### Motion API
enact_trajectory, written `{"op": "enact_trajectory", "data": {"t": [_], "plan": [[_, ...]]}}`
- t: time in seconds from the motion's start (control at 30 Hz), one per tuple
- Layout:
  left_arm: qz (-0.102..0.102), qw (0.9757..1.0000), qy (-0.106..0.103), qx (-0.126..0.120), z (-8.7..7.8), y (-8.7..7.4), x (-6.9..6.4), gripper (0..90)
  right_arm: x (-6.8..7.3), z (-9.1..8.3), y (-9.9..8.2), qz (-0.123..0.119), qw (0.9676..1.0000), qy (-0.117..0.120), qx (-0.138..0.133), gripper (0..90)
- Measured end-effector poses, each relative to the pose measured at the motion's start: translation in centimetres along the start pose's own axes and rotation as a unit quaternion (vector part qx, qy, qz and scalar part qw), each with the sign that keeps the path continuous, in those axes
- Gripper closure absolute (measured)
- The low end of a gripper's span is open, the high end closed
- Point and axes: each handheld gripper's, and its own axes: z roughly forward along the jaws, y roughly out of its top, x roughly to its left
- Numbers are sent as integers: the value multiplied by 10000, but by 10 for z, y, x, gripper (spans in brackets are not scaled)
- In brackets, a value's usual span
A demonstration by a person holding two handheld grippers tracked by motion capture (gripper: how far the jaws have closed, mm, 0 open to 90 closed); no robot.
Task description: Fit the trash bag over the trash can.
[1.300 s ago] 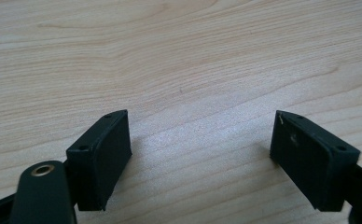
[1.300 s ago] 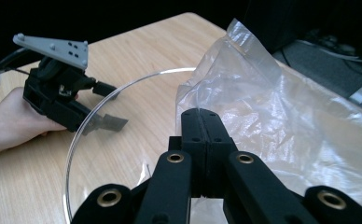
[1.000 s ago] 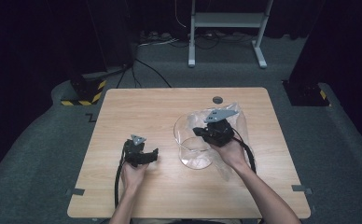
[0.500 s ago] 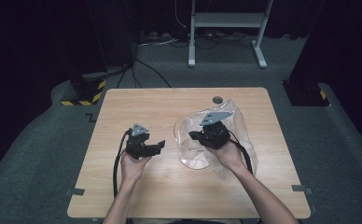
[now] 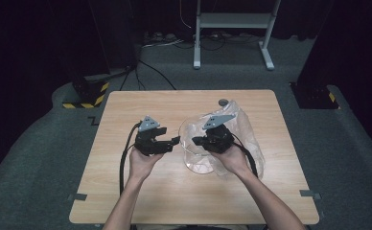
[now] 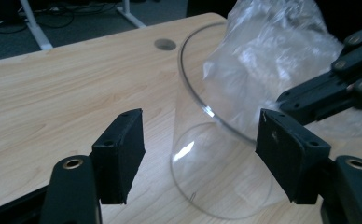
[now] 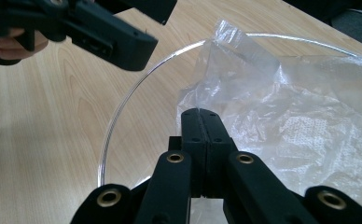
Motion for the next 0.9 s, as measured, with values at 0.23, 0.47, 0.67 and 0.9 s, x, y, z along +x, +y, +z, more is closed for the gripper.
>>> {"op": "enact_trajectory", "data": {"t": [0.23,0.47,0.67,0.9], "plan": [[175,9998,-97,23,3,14,-10,364,1,1,1,-22,10000,62,26,897],[447,9984,-208,282,16,28,-20,484,2,1,1,-53,9999,102,56,897],[551,9958,-293,666,29,37,-23,646,2,0,1,-75,9999,117,49,897],[588,9935,-392,892,40,37,-24,847,2,-1,0,-55,9999,119,41,895]]}}
